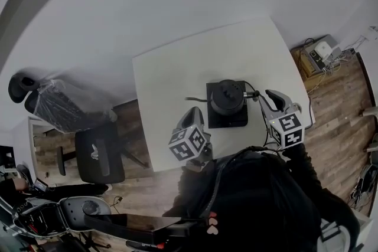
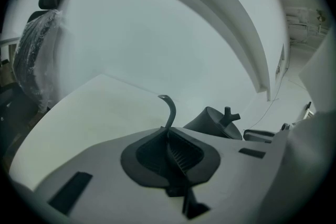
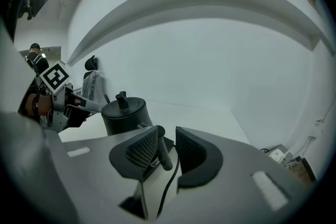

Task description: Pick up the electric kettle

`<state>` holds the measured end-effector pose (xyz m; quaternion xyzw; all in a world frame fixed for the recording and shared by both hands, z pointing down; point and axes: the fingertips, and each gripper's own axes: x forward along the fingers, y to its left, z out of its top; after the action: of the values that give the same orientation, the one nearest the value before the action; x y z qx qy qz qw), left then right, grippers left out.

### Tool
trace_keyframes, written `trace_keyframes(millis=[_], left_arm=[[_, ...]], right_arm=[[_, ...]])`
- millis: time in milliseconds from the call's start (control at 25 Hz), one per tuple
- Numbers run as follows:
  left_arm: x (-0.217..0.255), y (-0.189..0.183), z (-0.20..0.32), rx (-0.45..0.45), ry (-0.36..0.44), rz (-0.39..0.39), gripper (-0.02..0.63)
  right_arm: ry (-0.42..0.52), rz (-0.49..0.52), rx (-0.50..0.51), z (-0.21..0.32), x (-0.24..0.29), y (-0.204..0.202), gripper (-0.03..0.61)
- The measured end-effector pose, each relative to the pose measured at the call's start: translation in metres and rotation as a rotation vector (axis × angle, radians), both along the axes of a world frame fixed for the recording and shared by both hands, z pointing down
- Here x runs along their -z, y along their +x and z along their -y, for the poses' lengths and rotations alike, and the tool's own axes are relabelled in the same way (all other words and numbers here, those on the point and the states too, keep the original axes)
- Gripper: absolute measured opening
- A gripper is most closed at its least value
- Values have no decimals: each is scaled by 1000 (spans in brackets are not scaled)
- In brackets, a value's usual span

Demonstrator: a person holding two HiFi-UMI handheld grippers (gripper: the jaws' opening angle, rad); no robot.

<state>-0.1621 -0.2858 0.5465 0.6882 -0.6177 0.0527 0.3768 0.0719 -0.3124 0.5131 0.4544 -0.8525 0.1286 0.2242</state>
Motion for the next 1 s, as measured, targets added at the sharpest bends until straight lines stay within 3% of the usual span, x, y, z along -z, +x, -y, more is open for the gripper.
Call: trace_keyframes(millis=[120,200,680,1000], left_arm=[[0,0,2,0,4,-2,2],[-1,-1,2,4,1,-12,52],[-8,-9,12,0,-15,7,146],[-9,-8,21,-27,0,4,153]], right_arm=[[-20,-8,19,-1,-7,-1,94],[-26,-18,25,-3,-11,-1,107],[-60,-45,50,-3,-29,-8,137],[-87,-75,84,-2,-46,-16,152]])
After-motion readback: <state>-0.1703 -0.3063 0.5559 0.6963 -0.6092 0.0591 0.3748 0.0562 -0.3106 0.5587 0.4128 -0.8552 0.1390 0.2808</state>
